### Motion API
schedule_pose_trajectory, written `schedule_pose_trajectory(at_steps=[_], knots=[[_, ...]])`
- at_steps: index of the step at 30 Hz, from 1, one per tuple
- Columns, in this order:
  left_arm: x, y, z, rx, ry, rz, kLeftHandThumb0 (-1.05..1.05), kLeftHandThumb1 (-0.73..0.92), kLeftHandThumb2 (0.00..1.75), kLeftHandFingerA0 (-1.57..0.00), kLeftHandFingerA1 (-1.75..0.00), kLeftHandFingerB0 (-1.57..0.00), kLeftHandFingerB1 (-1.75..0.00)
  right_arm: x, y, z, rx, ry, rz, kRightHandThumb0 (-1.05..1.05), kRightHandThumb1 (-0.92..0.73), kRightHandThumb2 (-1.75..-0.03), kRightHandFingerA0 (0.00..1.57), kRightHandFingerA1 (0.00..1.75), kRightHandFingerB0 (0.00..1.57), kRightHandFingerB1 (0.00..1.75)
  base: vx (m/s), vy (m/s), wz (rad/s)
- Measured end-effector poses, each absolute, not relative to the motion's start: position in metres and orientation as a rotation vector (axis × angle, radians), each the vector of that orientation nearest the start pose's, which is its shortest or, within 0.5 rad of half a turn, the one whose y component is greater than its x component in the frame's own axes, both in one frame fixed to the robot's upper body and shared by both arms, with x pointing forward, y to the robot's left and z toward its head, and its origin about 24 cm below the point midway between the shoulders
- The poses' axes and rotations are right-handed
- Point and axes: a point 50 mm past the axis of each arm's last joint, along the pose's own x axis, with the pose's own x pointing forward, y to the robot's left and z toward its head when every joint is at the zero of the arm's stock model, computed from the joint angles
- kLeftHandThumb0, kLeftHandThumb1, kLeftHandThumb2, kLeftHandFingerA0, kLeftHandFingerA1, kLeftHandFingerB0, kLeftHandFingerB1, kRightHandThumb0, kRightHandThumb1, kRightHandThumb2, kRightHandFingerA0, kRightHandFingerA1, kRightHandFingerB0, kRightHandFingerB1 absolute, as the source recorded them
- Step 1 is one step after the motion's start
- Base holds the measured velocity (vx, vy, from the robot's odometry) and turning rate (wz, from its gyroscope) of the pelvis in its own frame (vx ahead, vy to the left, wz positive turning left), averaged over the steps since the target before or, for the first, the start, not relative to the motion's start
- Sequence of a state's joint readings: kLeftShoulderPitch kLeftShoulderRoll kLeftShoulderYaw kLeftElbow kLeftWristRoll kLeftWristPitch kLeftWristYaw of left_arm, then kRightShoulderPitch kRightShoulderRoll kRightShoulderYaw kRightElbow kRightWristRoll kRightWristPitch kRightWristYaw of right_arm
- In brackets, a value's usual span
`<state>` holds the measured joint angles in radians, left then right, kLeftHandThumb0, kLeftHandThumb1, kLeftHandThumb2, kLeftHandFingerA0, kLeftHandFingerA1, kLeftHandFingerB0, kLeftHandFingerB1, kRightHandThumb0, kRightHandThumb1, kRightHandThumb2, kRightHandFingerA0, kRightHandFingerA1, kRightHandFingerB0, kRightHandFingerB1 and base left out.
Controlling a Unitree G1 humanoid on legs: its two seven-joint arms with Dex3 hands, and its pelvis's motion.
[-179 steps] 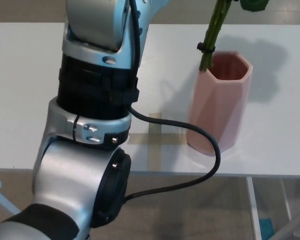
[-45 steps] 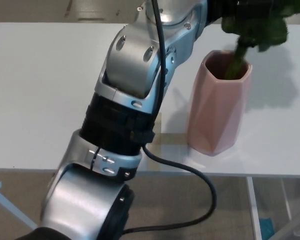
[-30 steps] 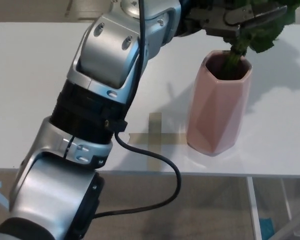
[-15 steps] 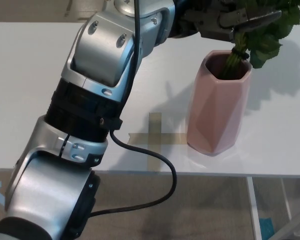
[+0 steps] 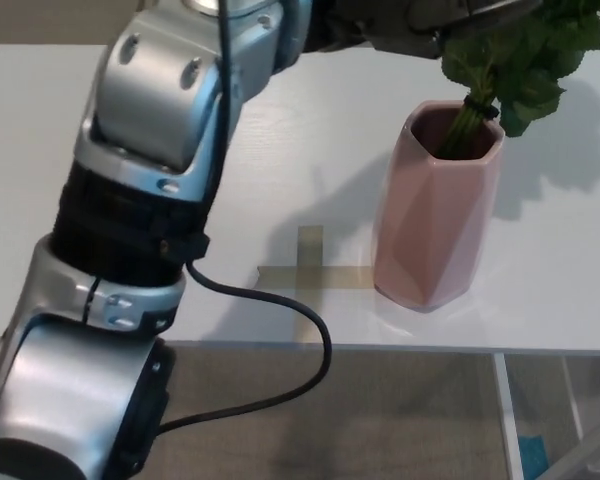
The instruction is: Use the left hand to pick up the rose and then lift and insert it into the pink vase.
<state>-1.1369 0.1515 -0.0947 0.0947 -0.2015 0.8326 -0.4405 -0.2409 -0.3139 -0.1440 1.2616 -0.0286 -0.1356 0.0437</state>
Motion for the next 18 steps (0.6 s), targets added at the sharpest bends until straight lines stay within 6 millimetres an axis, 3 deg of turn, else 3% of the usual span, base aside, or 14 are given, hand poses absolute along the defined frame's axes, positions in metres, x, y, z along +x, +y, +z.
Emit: schedule_pose_trajectory(at_steps=[1, 2, 3, 5, 11, 18], knots=[[0.343, 0.044, 0.291, 0.195, -0.116, -0.786, -0.76, 0.43, 0.82, 0.00, -0.01, 0.00, -0.03, 0.189, -0.274, -0.113, -0.200, 0.864, -0.203, -0.25, -0.54, -0.55, 0.70, 0.51, 0.60, 0.47, 0.00, 0.000, 0.00], [0.343, 0.048, 0.291, 0.179, -0.112, -0.786, -0.78, 0.50, 0.59, 0.00, -0.12, 0.00, -0.06, 0.189, -0.274, -0.113, -0.201, 0.866, -0.203, -0.25, -0.54, -0.55, 0.70, 0.51, 0.60, 0.46, 0.00, 0.000, 0.00], [0.344, 0.054, 0.292, 0.161, -0.107, -0.788, -0.76, 0.39, 0.71, 0.00, -0.10, 0.00, -0.08, 0.188, -0.274, -0.113, -0.201, 0.867, -0.202, -0.25, -0.54, -0.55, 0.70, 0.51, 0.60, 0.46, 0.00, 0.000, 0.00], [0.346, 0.068, 0.293, 0.112, -0.094, -0.793, -0.69, 0.40, 0.83, 0.00, -0.14, 0.00, -0.15, 0.187, -0.274, -0.114, -0.202, 0.870, -0.202, -0.25, -0.54, -0.55, 0.70, 0.51, 0.60, 0.46, 0.00, 0.000, 0.00], [0.342, 0.113, 0.291, -0.002, -0.110, -0.819, -0.70, 0.40, 0.84, 0.00, -0.15, 0.00, -0.17, 0.187, -0.274, -0.114, -0.202, 0.871, -0.202, -0.25, -0.54, -0.55, 0.71, 0.51, 0.60, 0.46, 0.00, 0.000, 0.00], [0.316, 0.161, 0.284, -0.065, -0.203, -0.821, -0.72, 0.41, 0.85, -0.02, -0.25, -0.02, -0.25, 0.185, -0.274, -0.115, -0.204, 0.878, -0.202, -0.25, -0.54, -0.55, 0.71, 0.51, 0.61, 0.46, 0.00, 0.000, 0.00]])
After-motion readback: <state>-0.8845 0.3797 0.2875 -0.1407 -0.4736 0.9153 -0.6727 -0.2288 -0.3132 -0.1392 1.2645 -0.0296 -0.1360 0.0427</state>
